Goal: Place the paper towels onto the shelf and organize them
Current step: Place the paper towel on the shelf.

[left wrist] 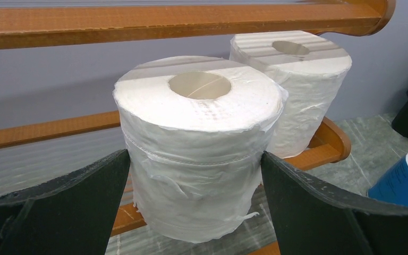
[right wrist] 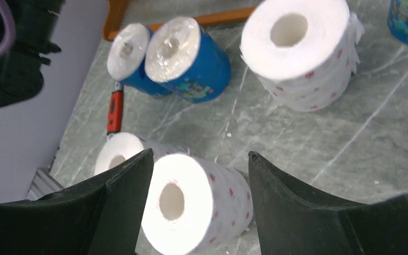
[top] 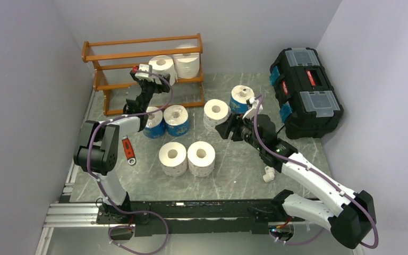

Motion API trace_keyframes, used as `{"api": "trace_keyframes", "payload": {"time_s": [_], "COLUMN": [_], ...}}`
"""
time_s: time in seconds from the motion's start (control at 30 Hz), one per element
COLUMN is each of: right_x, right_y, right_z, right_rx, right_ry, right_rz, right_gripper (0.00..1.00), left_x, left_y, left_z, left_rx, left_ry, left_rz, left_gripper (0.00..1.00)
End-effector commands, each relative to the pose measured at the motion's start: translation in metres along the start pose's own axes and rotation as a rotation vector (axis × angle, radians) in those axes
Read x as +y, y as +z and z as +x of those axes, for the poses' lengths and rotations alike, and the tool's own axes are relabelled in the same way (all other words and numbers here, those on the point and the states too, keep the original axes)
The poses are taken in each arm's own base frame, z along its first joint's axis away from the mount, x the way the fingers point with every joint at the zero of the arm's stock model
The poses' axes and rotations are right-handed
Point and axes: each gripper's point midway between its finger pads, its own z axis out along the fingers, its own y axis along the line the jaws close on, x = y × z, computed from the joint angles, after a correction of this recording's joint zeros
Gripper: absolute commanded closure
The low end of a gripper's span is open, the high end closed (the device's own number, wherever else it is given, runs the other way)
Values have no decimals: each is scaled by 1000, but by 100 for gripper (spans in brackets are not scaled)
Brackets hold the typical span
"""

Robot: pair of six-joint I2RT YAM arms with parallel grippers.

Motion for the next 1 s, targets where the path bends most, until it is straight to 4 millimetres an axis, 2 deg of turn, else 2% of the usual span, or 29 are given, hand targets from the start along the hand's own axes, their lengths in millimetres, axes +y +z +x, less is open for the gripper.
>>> {"api": "trace_keyframes", "payload": {"time_s": [0.0, 0.2, 0.33, 0.57, 0.7, 0.8, 0.87, 0.97], "right_x": [-2, -11, -16, -19, -19, -18, -19, -20], "right_y": [-9, -12, -16, -24, -23, -22, -22, -24], "right_z": [5, 20, 28, 25, 26, 27, 28, 27], "right_rx": [-33, 9, 29, 5, 5, 9, 11, 9], "right_ry": [-14, -26, -36, -51, -53, -55, -57, -65], "right_rz": [-31, -11, -1, 7, 0, -5, -3, 1], "right_gripper": [32, 32, 32, 32, 31, 31, 31, 31], "left_x": [3, 0, -8, -18, -19, -15, -14, -12], "left_y": [11, 19, 15, -12, -29, -35, -35, -33], "left_z": [-11, -17, -22, -45, -47, -42, -36, -31], "left_rx": [-25, -25, -25, -74, -84, -64, -38, -16], "left_ry": [14, -3, -17, -40, -51, -48, -42, -45], "left_rz": [-7, 6, 42, 74, 70, 48, 42, 43], "left_gripper": [1, 1, 1, 1, 1, 1, 10, 39]}}
